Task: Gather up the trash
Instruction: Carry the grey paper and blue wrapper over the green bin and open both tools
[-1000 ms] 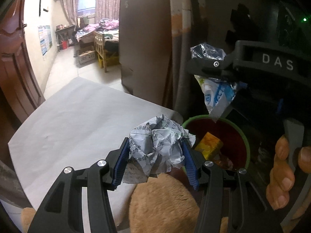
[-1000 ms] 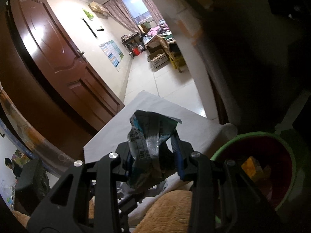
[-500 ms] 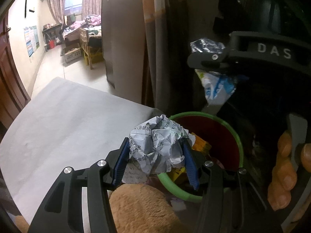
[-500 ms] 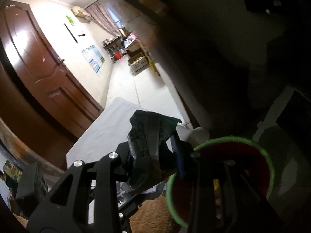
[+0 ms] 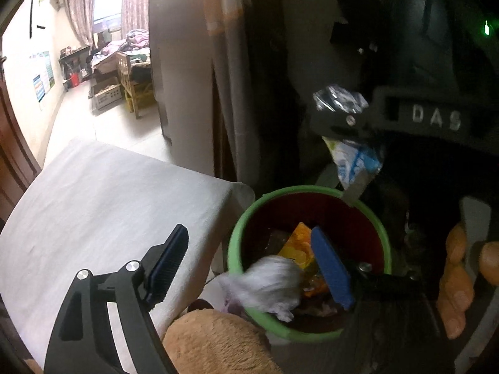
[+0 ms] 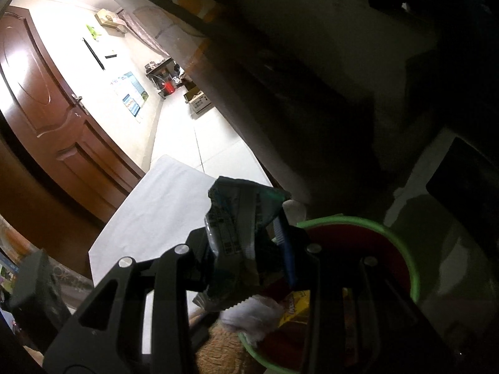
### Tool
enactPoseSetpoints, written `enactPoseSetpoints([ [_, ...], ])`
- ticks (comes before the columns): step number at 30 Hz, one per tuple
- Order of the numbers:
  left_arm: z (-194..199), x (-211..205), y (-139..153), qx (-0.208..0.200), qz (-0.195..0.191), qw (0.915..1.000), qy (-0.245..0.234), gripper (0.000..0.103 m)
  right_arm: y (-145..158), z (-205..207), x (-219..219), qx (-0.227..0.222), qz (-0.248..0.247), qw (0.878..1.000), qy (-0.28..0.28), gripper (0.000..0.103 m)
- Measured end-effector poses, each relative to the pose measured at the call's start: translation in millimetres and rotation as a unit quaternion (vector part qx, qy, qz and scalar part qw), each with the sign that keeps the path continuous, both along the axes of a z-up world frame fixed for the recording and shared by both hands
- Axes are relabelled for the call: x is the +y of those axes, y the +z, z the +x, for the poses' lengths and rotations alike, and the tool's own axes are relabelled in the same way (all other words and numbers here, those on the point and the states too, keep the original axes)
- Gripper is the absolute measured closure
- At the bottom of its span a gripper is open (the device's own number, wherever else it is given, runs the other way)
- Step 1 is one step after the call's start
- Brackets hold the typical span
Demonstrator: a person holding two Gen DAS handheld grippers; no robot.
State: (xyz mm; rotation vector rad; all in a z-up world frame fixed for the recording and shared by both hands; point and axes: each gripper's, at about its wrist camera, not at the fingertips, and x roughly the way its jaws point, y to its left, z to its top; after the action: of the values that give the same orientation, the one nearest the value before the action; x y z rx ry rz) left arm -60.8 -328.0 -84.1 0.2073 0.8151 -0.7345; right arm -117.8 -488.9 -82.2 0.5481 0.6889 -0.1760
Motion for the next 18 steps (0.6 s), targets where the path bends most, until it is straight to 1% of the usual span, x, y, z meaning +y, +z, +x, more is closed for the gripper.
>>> enactPoseSetpoints([
  [4,5,19,10,-0.008,-0.009,0.9997,0.021,0.023,-1,0,5,0.003,-0.001,1.0,0.002,0.069],
  [9,8,51,29,-0.032,-0.019,0.998,0.05,0.021,-6,1,13,0.011,0.001,1.0,0.005,0.069],
  [15,10,78,40,-0.061,-0.02,0.9947,0.08,0.02,-12,-3,17,0.024,-0.001,1.0,0.001,0.069],
  [18,14,87,44,-0.063,-0.027,0.993,0.096,0.02,-10,-4,18,0.023,-0.003,1.0,0.001,0.069],
])
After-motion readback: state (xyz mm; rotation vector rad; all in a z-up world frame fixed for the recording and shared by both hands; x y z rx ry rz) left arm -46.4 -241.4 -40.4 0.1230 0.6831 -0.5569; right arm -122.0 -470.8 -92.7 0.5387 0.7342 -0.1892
